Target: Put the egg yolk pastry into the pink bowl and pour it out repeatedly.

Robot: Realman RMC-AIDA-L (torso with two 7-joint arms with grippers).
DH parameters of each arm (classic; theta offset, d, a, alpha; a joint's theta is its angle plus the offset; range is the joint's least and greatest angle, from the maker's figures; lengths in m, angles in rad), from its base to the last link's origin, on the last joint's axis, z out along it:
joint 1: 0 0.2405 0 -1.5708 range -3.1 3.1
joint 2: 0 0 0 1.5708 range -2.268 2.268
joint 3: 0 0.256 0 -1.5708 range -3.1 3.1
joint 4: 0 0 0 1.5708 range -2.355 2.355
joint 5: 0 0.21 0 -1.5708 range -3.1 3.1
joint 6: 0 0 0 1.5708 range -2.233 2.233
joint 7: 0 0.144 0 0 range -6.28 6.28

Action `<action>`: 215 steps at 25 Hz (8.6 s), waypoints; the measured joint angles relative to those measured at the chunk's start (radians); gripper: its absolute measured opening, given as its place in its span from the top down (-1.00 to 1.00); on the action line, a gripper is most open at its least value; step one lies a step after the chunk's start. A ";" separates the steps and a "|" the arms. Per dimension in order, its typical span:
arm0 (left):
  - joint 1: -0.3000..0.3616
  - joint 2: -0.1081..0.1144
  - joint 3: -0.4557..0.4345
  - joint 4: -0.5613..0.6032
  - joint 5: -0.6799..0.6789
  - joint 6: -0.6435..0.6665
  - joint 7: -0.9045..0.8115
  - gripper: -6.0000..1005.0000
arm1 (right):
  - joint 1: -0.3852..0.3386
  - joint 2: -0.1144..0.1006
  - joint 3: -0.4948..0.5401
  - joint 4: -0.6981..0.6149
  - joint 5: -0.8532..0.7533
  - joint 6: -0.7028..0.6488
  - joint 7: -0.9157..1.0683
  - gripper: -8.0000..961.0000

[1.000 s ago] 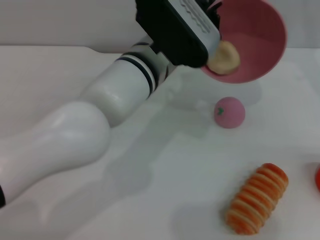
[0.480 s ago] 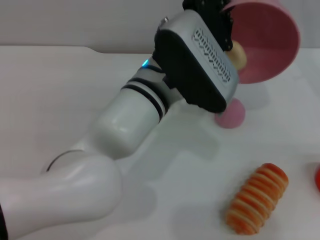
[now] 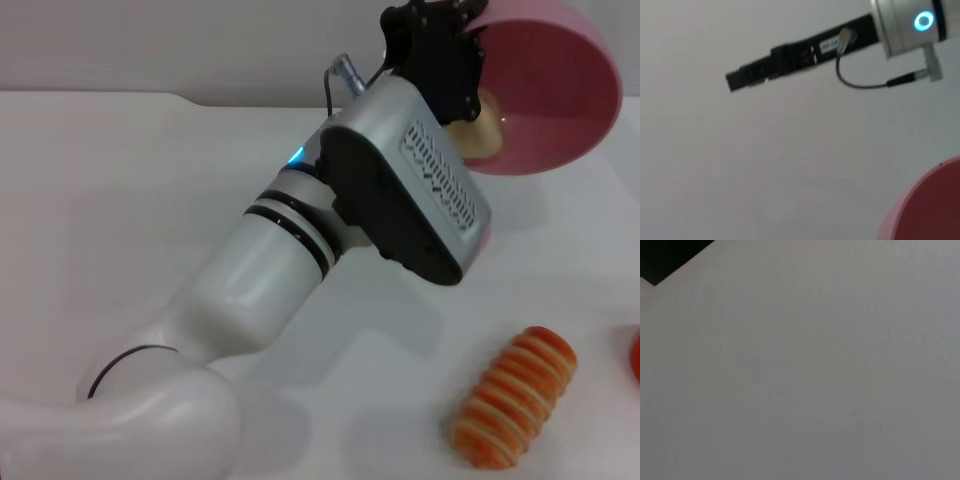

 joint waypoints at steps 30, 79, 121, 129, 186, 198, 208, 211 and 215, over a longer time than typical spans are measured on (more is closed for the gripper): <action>0.015 0.005 -0.045 -0.006 0.056 0.058 -0.161 0.77 | -0.015 0.000 -0.095 0.006 0.040 0.000 0.004 -0.01; -0.251 0.113 -1.306 -0.326 0.310 1.566 -0.778 0.76 | 0.275 -0.005 -0.583 -0.178 -1.385 -0.422 1.175 0.00; -0.229 0.093 -1.319 -0.295 0.309 1.578 -0.741 0.75 | 0.344 0.008 -0.800 0.036 -1.375 -0.064 1.244 0.51; -0.226 0.092 -1.326 -0.295 0.310 1.571 -0.741 0.75 | 0.265 -0.001 -0.703 -0.176 -1.300 -0.190 1.236 0.62; -0.244 0.066 -1.321 -0.295 0.331 1.687 -0.757 0.74 | -0.139 -0.001 -0.265 -0.517 -0.675 0.002 0.634 -0.02; -0.248 0.069 -1.317 -0.282 0.384 1.746 -0.822 0.74 | -0.397 0.004 -0.311 -0.238 0.246 -0.138 -0.260 -0.01; -0.255 0.054 -1.315 -0.271 0.386 1.745 -0.832 0.74 | -0.353 -0.001 -0.296 -0.136 0.308 -0.161 -0.331 -0.01; -0.255 0.049 -1.316 -0.271 0.386 1.743 -0.831 0.74 | -0.341 -0.001 -0.295 -0.126 0.310 -0.158 -0.330 -0.01; -0.252 0.046 -1.316 -0.271 0.386 1.745 -0.828 0.74 | -0.331 -0.002 -0.295 -0.120 0.311 -0.157 -0.331 -0.01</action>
